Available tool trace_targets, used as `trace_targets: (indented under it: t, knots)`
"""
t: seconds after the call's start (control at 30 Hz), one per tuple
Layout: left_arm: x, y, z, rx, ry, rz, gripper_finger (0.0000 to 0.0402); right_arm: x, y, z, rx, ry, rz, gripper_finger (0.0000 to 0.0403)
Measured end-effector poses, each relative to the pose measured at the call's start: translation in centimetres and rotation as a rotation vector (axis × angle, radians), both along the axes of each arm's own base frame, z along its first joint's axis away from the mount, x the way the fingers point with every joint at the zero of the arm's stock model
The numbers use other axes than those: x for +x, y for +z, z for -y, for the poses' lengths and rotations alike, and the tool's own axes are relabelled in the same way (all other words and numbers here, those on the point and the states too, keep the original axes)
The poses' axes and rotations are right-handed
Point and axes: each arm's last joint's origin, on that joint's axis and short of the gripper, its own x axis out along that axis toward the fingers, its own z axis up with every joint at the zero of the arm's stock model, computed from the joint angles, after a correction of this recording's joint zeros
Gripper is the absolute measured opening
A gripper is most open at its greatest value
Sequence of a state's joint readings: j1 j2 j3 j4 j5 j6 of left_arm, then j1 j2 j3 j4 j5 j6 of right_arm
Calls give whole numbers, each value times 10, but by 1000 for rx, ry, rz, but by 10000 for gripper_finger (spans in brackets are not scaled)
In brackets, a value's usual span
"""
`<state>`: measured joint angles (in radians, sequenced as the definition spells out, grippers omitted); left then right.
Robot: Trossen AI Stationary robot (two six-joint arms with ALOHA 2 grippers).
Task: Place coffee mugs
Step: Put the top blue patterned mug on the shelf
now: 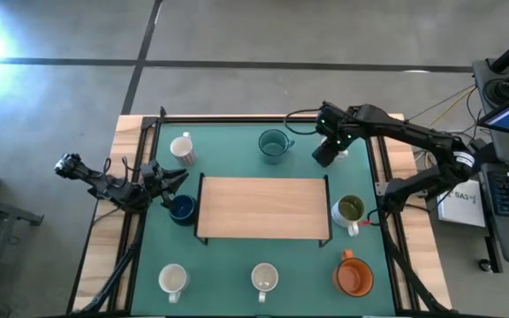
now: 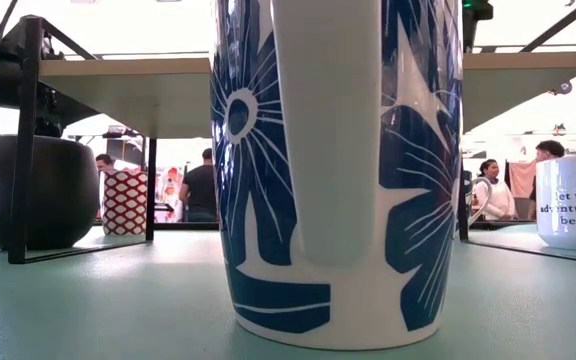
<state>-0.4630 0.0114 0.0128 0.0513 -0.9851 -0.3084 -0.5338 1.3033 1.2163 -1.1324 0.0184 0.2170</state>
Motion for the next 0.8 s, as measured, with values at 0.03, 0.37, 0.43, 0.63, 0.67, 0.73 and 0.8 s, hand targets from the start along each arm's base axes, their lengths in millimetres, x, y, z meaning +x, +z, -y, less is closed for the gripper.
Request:
trace_targets:
  t: [0.03, 0.37, 0.43, 0.63, 0.67, 0.73, 0.8]
  knots:
    - [0, 0, 0, 0, 0, 0, 72, 1, -1, 1, 3, 0, -5, 67]
    - [0, 0, 0, 0, 0, 0, 72, 9, -19, 12, 41, -20, -69, 95]
    - [0, 0, 0, 0, -1, 0, 72, 10, -23, 14, 49, -26, -82, 105]
    - [0, 0, 0, 0, 0, 0, 72, 15, -33, 22, 65, -34, -112, 128]
    - [0, 0, 0, 0, 0, 0, 72, 16, -35, 24, 67, -36, -114, 130]
    - [0, 0, 0, 0, -1, 0, 72, 18, -40, 27, 71, -43, -124, 132]
    - [0, 0, 0, 0, 0, 0, 72, 19, -46, 31, 80, -53, -140, 131]
